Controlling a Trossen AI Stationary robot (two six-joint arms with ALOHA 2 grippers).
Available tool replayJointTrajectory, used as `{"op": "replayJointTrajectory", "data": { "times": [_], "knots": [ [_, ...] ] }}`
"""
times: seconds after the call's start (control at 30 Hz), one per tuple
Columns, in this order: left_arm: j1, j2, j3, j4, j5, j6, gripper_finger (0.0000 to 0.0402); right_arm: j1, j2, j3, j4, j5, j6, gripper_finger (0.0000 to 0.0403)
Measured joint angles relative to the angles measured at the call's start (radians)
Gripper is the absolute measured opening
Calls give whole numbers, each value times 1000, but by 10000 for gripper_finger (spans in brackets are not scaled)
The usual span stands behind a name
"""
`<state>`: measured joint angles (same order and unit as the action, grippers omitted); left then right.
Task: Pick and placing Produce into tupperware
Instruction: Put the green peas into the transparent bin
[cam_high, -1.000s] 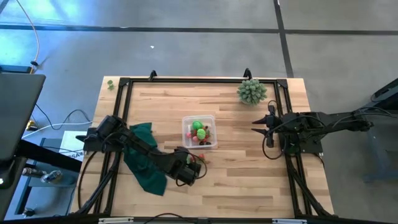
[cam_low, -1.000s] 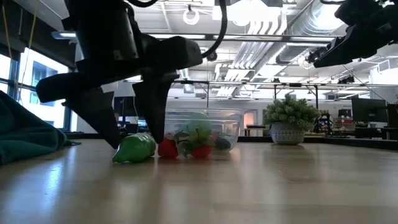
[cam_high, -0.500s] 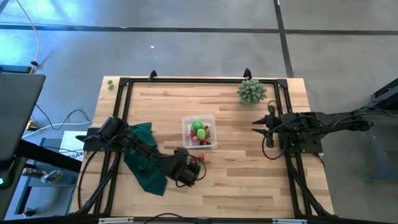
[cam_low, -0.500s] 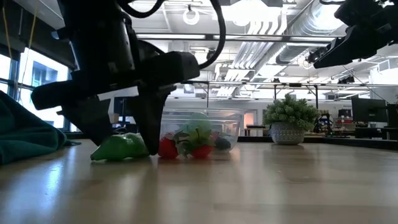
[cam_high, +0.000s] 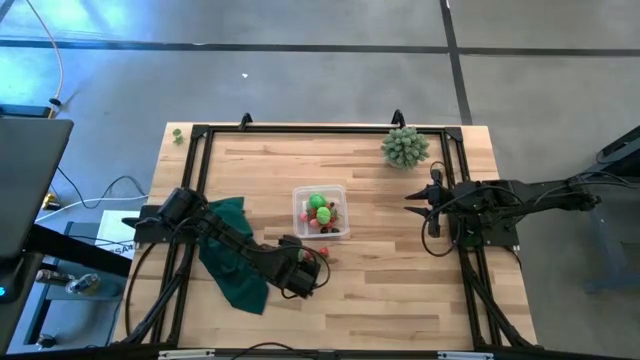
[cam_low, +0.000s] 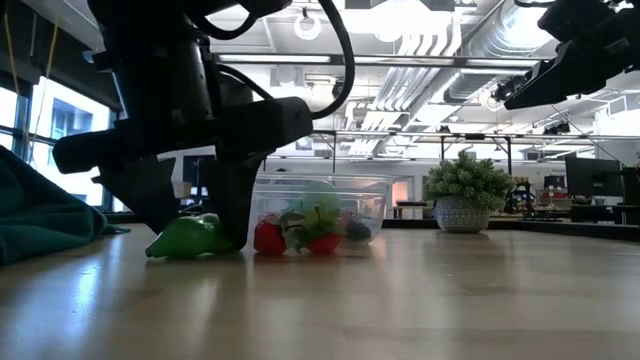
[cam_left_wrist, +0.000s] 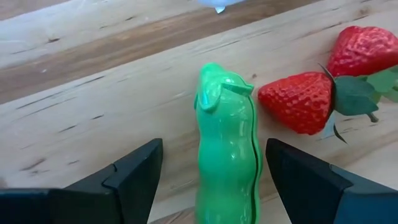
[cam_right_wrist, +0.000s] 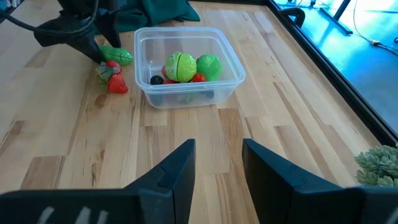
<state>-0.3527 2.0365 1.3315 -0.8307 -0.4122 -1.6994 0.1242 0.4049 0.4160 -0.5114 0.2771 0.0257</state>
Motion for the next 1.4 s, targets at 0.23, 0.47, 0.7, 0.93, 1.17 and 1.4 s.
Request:
{"op": "replayJointTrajectory", "data": {
  "times": [0.23,0.47,0.7,0.93,1.17,1.4],
  "knots": [
    [0,0,0,-4,0,18,275,0,0,0,0,0,0,123],
    [-1,0,0,-6,0,16,247,0,0,0,0,0,0,123],
    [-1,0,0,-6,0,-10,172,0,0,0,0,0,0,123],
    [-1,0,1,-7,-6,-44,125,0,0,0,0,0,0,123],
    [-1,0,1,-11,-7,-55,123,0,0,0,0,0,0,123],
    [-1,0,1,-20,-6,-53,132,0,0,0,0,0,0,123]
  ]
}}
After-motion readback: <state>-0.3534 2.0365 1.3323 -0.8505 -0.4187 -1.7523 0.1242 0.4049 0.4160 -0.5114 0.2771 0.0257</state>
